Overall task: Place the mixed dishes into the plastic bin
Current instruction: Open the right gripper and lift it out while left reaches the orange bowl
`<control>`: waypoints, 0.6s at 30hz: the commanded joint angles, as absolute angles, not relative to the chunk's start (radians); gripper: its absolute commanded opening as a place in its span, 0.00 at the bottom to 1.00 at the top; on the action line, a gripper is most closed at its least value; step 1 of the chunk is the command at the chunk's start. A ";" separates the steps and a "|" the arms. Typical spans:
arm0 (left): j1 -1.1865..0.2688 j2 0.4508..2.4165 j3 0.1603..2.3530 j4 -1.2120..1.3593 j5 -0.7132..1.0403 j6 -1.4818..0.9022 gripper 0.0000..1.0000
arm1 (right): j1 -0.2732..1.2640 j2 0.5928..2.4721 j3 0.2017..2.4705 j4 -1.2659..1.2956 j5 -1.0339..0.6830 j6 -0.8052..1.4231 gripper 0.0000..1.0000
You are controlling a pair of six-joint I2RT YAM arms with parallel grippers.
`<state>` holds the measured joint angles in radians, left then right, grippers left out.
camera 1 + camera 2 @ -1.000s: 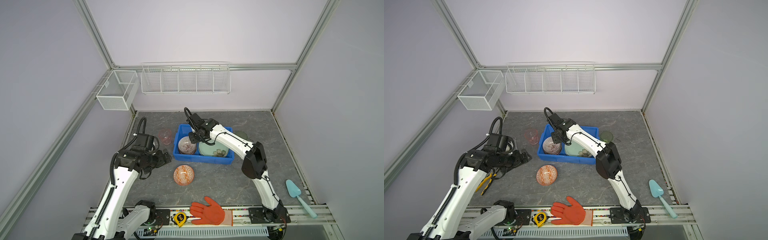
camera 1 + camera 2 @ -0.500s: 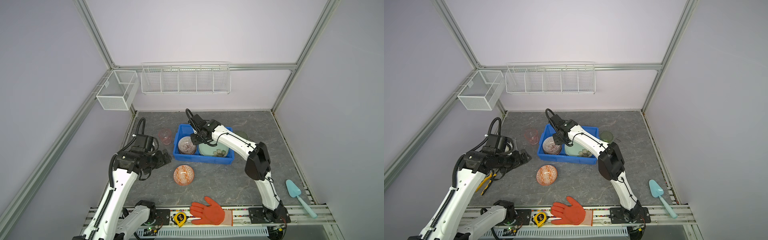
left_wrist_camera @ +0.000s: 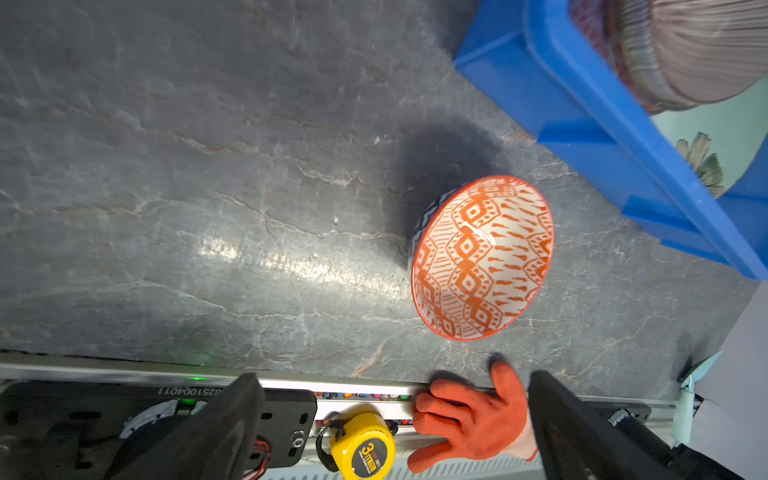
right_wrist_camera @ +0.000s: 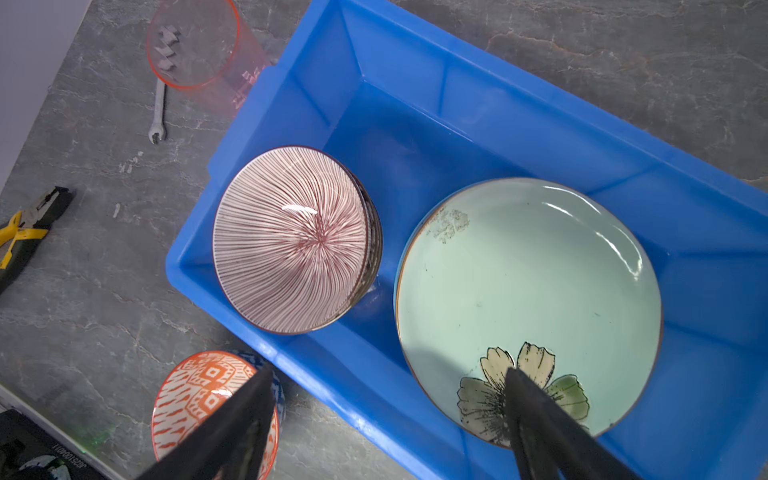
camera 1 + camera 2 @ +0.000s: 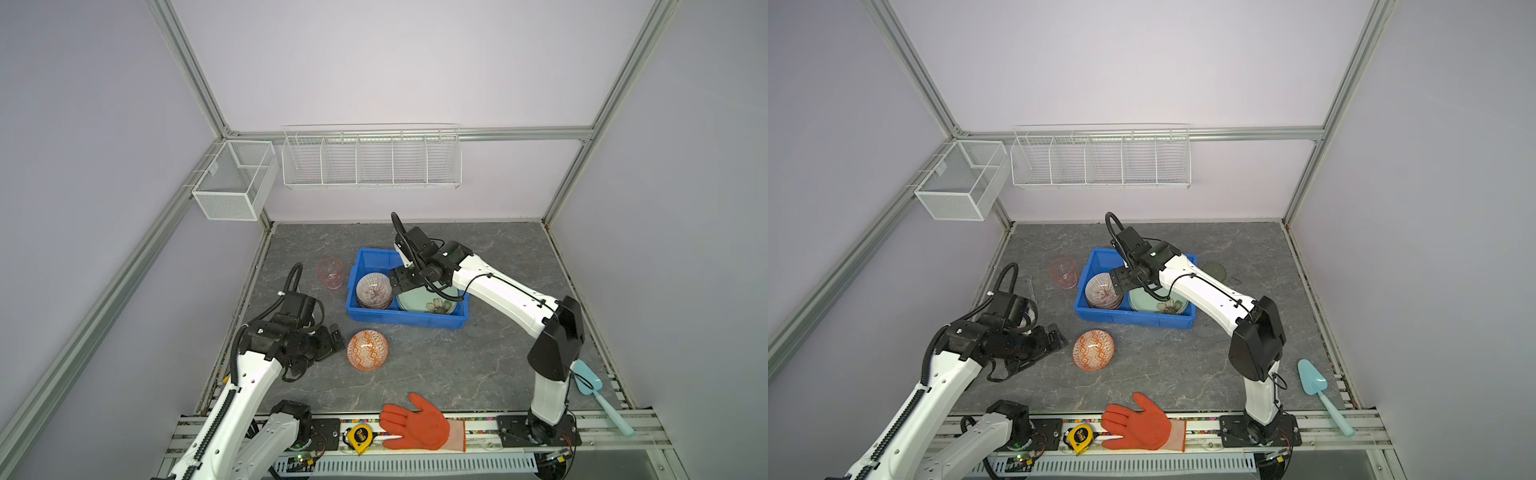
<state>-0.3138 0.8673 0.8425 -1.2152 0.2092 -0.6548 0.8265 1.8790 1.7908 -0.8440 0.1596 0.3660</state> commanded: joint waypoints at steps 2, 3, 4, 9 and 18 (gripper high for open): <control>-0.393 0.844 0.783 -1.144 0.194 -0.779 1.00 | 0.830 1.786 1.698 -0.832 0.181 0.378 0.88; -0.410 0.847 0.768 -1.123 0.189 -0.795 1.00 | 0.830 1.763 1.671 -0.829 0.183 0.384 0.88; -0.421 0.854 0.757 -1.105 0.186 -0.806 0.99 | 0.831 1.742 1.645 -0.823 0.184 0.389 0.88; -0.433 0.885 0.732 -1.057 0.183 -0.812 0.91 | 0.827 1.663 1.537 -0.806 0.181 0.400 0.88; -0.444 0.942 0.730 -1.008 0.192 -0.796 0.74 | 0.821 1.492 1.310 -0.706 0.211 0.442 0.88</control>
<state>-0.4347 0.9340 0.7391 -1.0332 0.2031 -0.7918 0.8257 1.5414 1.3521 -0.7601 0.1955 0.4149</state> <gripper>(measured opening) 0.743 0.882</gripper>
